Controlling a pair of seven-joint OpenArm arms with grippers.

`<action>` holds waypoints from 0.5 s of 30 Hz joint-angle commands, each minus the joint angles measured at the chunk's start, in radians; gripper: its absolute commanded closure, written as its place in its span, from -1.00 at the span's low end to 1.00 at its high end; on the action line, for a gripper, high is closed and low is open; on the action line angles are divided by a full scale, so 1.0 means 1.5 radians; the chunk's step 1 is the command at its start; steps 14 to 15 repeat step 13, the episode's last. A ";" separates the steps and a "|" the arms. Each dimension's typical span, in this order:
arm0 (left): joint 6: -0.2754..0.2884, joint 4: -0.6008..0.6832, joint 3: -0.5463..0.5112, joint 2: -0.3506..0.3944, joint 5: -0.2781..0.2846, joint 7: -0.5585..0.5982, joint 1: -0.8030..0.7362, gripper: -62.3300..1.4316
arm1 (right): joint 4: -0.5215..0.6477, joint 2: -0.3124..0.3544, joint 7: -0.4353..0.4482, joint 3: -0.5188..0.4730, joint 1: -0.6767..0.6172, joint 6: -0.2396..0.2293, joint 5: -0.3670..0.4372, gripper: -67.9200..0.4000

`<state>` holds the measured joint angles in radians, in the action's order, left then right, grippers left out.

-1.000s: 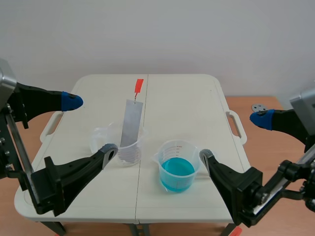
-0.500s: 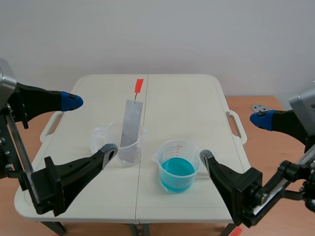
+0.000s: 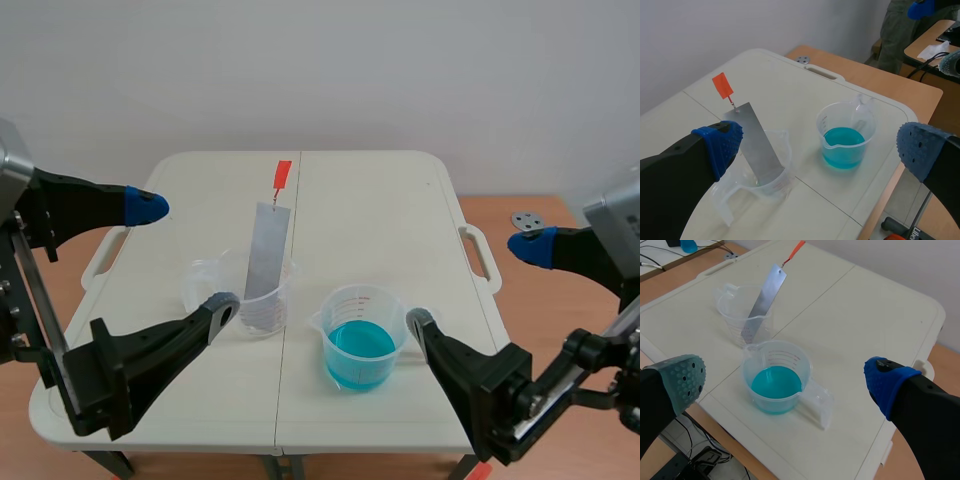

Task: Hold the metal plate by the orange handle, dip it into the blue solution, take it out and point at it, then put the plate back in the beaker on the left.
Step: 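Return to the home posture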

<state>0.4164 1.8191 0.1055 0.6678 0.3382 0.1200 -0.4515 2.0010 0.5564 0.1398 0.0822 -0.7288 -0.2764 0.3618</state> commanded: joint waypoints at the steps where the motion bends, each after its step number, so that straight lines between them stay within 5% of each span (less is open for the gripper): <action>1: -0.001 0.001 -0.002 -0.002 0.006 0.007 0.000 -1.00 | 0.012 0.000 0.006 -0.004 0.008 0.000 0.003 -0.95; 15: -0.001 0.001 -0.002 -0.002 0.006 0.007 0.000 -1.00 | 0.012 0.000 -0.002 -0.004 0.008 0.000 0.003 -0.95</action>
